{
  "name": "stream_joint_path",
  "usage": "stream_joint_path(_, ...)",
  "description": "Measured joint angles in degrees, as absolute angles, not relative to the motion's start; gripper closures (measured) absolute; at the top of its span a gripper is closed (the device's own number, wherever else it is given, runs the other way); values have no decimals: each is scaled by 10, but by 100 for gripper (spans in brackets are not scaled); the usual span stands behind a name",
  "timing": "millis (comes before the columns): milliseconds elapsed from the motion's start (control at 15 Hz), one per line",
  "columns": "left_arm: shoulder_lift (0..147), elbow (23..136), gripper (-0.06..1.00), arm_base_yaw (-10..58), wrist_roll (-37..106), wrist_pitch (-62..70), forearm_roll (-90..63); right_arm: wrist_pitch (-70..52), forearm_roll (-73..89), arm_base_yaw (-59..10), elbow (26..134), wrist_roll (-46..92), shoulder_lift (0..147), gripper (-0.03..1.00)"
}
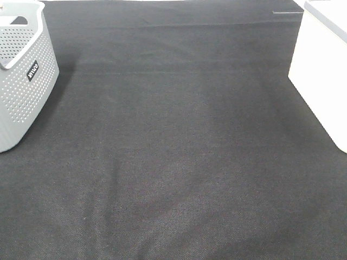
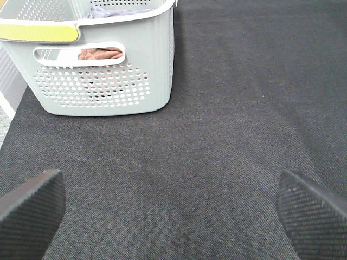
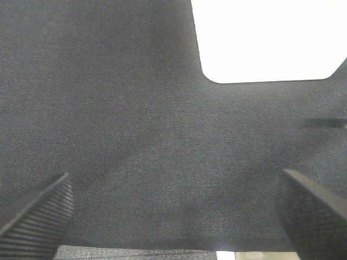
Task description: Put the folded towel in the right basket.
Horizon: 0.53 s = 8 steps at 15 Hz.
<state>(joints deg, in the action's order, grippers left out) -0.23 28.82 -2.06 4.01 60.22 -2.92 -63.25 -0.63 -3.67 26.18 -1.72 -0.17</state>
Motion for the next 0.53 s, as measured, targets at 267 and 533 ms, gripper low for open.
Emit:
stream_joint_path(267, -2, 288, -5, -21, 40, 602, -29, -633, -6, 7, 262, -17, -2, -1)
stream_joint_path(533, -2, 288, -5, -21, 40, 602, -29, -633, -5, 9, 262, -17, -2, -1)
